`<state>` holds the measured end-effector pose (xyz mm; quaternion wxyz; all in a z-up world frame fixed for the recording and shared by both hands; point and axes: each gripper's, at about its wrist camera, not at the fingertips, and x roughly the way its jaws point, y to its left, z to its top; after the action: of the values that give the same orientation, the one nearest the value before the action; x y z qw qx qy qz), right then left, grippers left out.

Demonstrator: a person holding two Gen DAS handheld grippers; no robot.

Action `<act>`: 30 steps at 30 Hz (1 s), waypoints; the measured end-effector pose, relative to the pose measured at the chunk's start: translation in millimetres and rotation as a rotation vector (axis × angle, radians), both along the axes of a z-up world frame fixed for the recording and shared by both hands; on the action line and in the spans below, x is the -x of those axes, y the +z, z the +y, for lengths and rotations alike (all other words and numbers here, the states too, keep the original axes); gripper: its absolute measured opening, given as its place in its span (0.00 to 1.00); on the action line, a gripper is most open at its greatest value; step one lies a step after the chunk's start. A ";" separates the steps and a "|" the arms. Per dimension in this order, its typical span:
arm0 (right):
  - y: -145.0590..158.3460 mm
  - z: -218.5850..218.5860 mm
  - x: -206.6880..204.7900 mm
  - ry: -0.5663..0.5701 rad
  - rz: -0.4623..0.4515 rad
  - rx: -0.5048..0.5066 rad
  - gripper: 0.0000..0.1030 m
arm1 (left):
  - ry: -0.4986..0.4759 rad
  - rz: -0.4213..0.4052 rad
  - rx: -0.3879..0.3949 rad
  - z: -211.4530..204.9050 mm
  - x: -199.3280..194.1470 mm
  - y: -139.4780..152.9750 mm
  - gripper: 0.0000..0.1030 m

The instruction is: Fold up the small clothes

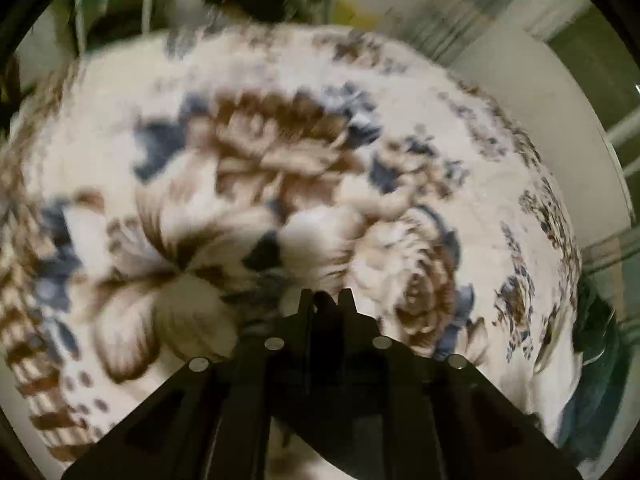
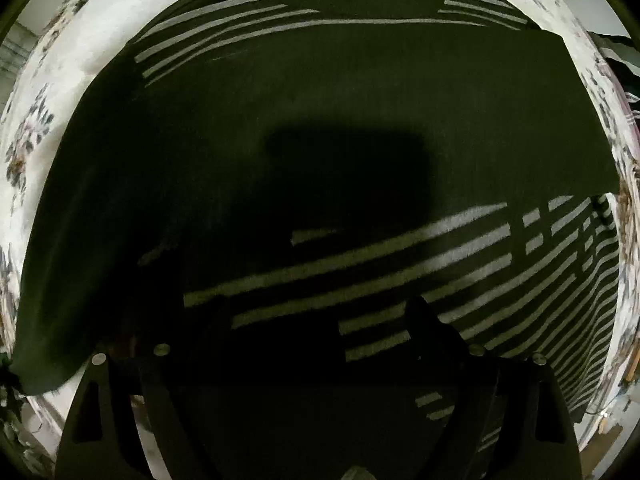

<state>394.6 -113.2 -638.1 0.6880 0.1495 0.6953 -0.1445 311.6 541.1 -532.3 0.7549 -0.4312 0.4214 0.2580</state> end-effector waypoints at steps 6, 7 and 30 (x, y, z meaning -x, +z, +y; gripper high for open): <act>1.6 -10.1 3.7 -0.010 -0.019 -0.047 0.87 | 0.163 -0.047 0.144 -7.7 78.6 -13.6 0.53; 0.6 -12.8 5.9 -0.014 -0.014 -0.049 0.87 | 0.193 -0.069 0.170 -13.6 90.9 -17.5 0.60; 46.7 -146.8 26.4 -0.068 -0.089 0.174 0.87 | -0.254 -0.151 -0.246 -170.0 -67.2 114.8 0.09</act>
<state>368.1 -260.0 -591.4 0.7234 0.1191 0.6433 -0.2208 378.8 371.0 -417.5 0.8579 -0.2971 0.3800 0.1773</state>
